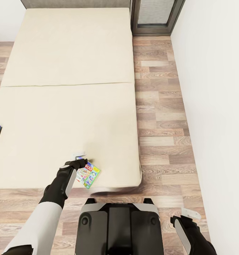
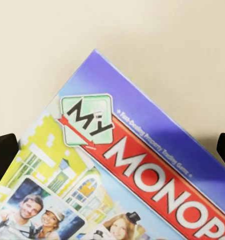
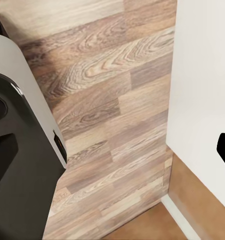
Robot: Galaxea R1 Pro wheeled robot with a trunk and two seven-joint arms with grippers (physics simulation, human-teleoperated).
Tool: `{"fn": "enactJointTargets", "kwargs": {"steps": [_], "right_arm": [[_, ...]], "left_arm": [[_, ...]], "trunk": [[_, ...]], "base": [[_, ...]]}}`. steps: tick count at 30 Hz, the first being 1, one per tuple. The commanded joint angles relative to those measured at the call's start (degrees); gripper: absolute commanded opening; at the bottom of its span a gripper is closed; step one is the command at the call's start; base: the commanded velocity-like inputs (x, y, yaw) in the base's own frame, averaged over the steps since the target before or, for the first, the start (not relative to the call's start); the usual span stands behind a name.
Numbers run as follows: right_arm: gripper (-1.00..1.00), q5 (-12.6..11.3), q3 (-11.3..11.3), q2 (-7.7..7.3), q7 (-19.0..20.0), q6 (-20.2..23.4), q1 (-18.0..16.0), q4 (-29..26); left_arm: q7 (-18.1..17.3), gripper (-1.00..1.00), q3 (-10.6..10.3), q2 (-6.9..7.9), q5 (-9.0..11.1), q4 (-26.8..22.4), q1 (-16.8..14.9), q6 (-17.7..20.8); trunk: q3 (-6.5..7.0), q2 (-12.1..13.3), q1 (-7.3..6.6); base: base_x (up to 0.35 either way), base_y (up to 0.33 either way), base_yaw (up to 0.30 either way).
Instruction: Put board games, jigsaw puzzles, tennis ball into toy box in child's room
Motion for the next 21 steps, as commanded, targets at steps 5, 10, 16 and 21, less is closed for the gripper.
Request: {"fn": "enactJointTargets", "kwargs": {"steps": [5, 10, 16, 21], "right_arm": [[1.00, -0.6, 0.1, -0.03, -0.4, 0.2, 0.0, -0.1], [1.00, -0.7, 0.1, -0.03, -0.4, 0.2, 0.0, -0.1], [1.00, -0.7, 0.1, -0.06, -0.4, 0.2, 0.0, -0.1], [1.00, -0.7, 0.1, -0.04, -0.4, 0.2, 0.0, -0.1]], "left_arm": [[0.1, 1.00, 0.1, -0.05, 0.3, 0.0, 0.0, 0.3], [0.1, 1.00, 0.1, -0.05, 0.3, 0.0, 0.0, 0.3], [0.1, 1.00, 0.1, -0.05, 0.3, 0.0, 0.0, 0.3], [0.1, 1.00, 0.1, -0.05, 0.3, 0.0, 0.0, 0.3]], "trunk": [[-0.07, -0.1, 0.04], [-0.07, -0.1, 0.04], [-0.07, -0.1, 0.04], [-0.07, -0.1, 0.04]], "base": [[-0.017, 0.000, 0.000], [-0.004, 0.000, 0.000], [-0.030, 0.000, 0.000], [-0.091, 0.000, 0.000]]}}
